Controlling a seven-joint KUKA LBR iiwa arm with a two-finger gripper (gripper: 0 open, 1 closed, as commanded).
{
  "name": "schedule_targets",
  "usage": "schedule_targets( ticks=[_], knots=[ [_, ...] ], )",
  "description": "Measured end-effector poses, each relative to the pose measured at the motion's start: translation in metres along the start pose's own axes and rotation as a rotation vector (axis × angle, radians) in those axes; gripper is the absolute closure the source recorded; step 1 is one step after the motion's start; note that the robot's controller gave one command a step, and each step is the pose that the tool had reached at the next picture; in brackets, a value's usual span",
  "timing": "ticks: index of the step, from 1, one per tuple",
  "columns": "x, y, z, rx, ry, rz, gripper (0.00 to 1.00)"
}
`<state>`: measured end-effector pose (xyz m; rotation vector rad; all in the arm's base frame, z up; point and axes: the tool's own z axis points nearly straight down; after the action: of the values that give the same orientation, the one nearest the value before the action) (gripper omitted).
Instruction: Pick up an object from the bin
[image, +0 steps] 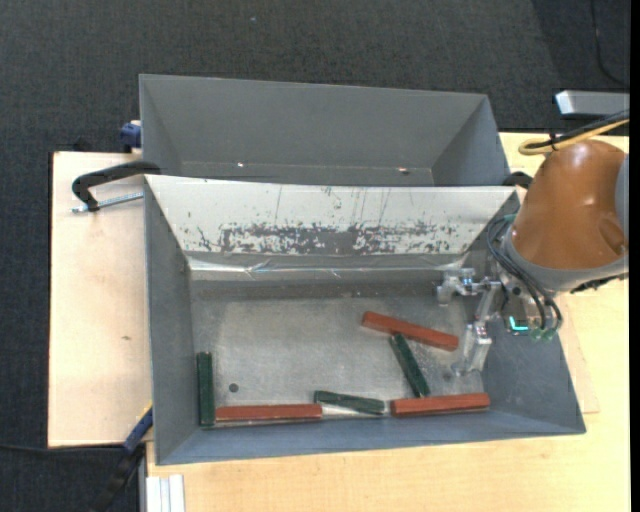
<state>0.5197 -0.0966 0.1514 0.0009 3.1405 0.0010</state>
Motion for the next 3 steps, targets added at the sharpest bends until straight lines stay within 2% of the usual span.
schedule_targets(
  ticks=[1,2,3],
  knots=[
    [-0.001,0.000,-0.001,0.000,-0.002,-0.001,0.00],
    [-0.053,0.022,0.080,0.000,-0.009,-0.005,0.00],
    [-0.047,0.031,0.034,0.000,-0.003,0.122,0.00]
  ],
)
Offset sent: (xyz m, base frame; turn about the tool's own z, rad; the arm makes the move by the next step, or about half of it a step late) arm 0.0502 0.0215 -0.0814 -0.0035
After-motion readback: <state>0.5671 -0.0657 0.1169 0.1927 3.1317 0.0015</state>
